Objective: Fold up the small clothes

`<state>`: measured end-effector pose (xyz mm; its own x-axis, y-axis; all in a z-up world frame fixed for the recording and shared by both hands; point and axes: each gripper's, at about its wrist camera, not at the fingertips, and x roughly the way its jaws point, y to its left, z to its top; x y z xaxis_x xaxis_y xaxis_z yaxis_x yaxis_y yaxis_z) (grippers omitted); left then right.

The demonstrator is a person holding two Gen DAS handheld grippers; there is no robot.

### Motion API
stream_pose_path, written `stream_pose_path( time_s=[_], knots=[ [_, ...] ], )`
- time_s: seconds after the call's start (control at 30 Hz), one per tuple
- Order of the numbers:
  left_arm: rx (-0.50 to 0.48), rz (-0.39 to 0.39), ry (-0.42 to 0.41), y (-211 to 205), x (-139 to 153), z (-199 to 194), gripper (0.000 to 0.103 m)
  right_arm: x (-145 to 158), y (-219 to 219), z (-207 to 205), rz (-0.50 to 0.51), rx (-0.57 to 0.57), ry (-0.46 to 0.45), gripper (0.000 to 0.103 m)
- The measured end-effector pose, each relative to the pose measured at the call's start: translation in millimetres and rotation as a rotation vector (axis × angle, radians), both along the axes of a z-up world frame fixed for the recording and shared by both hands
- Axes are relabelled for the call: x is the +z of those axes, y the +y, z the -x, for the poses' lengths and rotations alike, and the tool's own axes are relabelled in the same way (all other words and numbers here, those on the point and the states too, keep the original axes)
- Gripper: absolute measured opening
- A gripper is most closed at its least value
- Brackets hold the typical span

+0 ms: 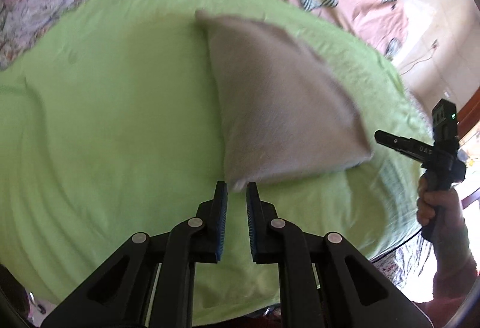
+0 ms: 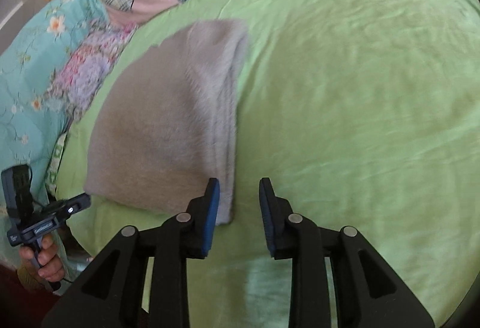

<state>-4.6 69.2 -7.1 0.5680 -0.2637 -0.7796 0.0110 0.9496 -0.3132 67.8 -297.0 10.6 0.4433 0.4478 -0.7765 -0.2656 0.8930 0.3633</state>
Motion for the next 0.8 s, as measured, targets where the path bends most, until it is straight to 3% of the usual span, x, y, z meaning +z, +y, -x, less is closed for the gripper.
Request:
stream_pose_path(
  time_s=[0.2,0.27,0.4,0.57,0.8],
  knots=[
    [-0.044,0.085,-0.097,-12,27,-45,0.012,25,30,-14,-0.091,0.051,-0.084,0.029],
    [-0.055,0.06,-0.124,-21,29,-62,0.012,24,51,-27,-0.097,0.092,-0.093,0.029],
    [-0.083,0.025,-0.059,-29,8,-90,0.011,5,75,-43,-0.078,0.139,-0.064,0.029],
    [-0.102,-0.025,-0.013,-31,-18,-95,0.008,-27,75,-51,0.042,0.124,-0.024,0.027],
    [-0.096,-0.026,-0.017,-35,-24,-98,0.006,-40,66,-62,0.01,0.111,0.0,0.026]
  ],
)
